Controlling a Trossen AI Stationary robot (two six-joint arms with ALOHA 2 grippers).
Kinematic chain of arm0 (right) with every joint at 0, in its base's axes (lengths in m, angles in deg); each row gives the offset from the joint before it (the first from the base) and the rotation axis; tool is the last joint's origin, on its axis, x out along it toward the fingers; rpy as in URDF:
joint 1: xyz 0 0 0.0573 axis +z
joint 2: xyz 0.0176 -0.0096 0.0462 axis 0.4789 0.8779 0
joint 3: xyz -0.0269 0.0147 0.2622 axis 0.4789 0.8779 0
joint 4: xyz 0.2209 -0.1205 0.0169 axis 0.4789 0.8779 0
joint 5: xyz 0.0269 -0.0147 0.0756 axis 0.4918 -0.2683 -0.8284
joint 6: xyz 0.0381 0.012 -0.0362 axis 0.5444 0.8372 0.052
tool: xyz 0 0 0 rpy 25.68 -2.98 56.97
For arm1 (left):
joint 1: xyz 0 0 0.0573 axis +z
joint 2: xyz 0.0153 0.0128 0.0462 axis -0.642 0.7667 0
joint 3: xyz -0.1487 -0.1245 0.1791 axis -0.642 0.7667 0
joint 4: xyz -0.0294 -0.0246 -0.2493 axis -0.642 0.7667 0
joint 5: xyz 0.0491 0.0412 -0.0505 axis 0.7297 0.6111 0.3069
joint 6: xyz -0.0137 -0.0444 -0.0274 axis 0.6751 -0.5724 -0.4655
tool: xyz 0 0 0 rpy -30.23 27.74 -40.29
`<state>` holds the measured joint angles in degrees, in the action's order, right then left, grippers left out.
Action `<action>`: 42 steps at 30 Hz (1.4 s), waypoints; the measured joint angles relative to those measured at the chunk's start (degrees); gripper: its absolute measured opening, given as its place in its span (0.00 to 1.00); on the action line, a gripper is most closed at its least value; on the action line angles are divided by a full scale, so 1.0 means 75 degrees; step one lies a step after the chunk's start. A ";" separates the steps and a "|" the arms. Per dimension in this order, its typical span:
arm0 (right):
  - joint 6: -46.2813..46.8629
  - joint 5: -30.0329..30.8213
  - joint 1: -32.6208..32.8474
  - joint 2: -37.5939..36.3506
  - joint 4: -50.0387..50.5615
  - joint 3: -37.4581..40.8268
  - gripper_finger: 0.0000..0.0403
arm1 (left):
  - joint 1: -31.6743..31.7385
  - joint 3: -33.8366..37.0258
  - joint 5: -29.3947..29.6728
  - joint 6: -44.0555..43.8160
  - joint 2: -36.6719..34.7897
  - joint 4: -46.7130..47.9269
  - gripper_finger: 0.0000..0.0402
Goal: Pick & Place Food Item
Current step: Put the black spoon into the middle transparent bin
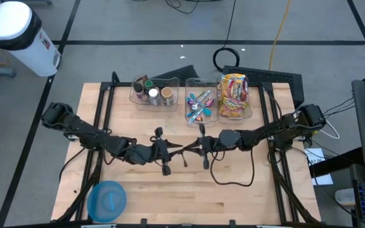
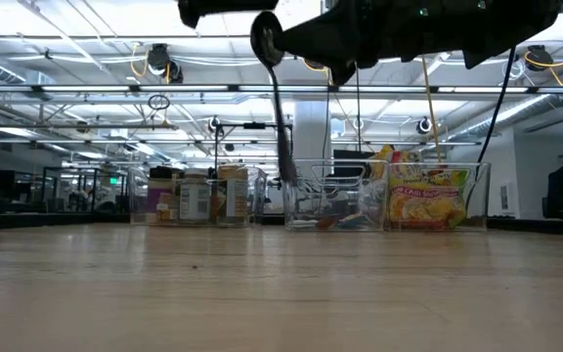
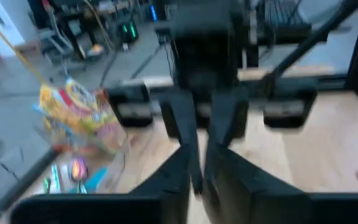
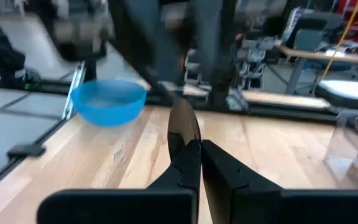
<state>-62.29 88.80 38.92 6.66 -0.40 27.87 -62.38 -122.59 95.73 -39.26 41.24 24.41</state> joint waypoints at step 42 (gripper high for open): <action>0.0090 -0.1381 -0.5214 -0.2194 0.0747 0.2121 0.00 | -0.0169 -0.0001 0.0115 -0.0055 -0.0047 0.0209 0.65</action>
<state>-61.61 78.44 -0.18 -9.80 5.21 43.78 -63.65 -122.59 96.60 -39.67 40.89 25.98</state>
